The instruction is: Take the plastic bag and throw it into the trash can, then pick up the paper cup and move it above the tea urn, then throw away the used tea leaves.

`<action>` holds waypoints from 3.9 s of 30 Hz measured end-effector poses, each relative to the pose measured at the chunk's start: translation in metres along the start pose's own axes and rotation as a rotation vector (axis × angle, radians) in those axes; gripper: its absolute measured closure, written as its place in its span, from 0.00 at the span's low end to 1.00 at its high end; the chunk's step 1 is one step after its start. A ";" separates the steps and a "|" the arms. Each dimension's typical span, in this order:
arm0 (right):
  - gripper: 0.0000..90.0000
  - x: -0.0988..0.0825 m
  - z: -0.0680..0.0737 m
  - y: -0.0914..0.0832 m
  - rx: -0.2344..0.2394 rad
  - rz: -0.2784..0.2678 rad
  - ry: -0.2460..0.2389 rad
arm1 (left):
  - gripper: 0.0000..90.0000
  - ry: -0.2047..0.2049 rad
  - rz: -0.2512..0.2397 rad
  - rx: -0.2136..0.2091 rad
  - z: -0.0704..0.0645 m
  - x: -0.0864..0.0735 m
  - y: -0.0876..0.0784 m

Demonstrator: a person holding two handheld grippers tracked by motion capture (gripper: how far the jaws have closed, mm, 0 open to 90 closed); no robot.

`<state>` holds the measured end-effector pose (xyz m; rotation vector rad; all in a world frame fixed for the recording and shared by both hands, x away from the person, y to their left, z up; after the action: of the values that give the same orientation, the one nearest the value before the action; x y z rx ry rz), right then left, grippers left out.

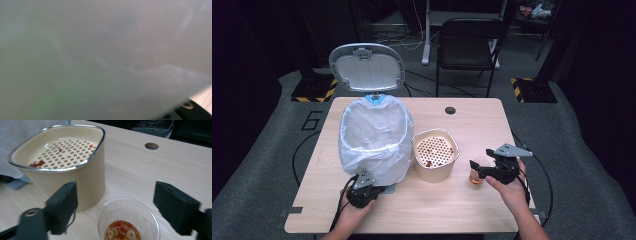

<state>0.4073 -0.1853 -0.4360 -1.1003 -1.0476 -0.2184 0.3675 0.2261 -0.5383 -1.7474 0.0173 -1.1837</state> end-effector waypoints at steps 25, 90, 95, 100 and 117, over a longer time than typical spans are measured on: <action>0.79 0.046 0.020 0.052 0.128 0.177 -0.013 | 1.00 -0.041 0.004 -0.011 -0.002 0.000 0.001; 0.41 -0.046 -0.010 0.028 -0.046 0.058 -0.035 | 1.00 -0.043 0.000 -0.017 -0.002 0.000 0.001; 0.42 -0.033 -0.009 0.014 -0.047 0.049 -0.062 | 1.00 -0.044 0.001 -0.016 -0.002 0.000 0.001; 0.42 -0.015 -0.004 -0.003 -0.051 0.034 -0.117 | 1.00 -0.043 0.001 -0.016 -0.002 0.000 0.001; 0.43 0.046 0.030 -0.023 -0.061 0.037 -0.323 | 1.00 -0.042 0.001 -0.015 -0.002 0.000 0.001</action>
<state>0.4005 -0.1566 -0.3839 -1.2351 -1.3124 -0.0426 0.3666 0.2247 -0.5389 -1.7850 0.0025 -1.1484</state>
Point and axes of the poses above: each handheld gripper's, and its own axes: y roughly forward along the jaws, x roughly out of its top, z roughly to its left, the point moved 3 cm from there along y, roughly forward along the jaws, and after that the axes turned 9 degrees about z, right-handed, at the moved point
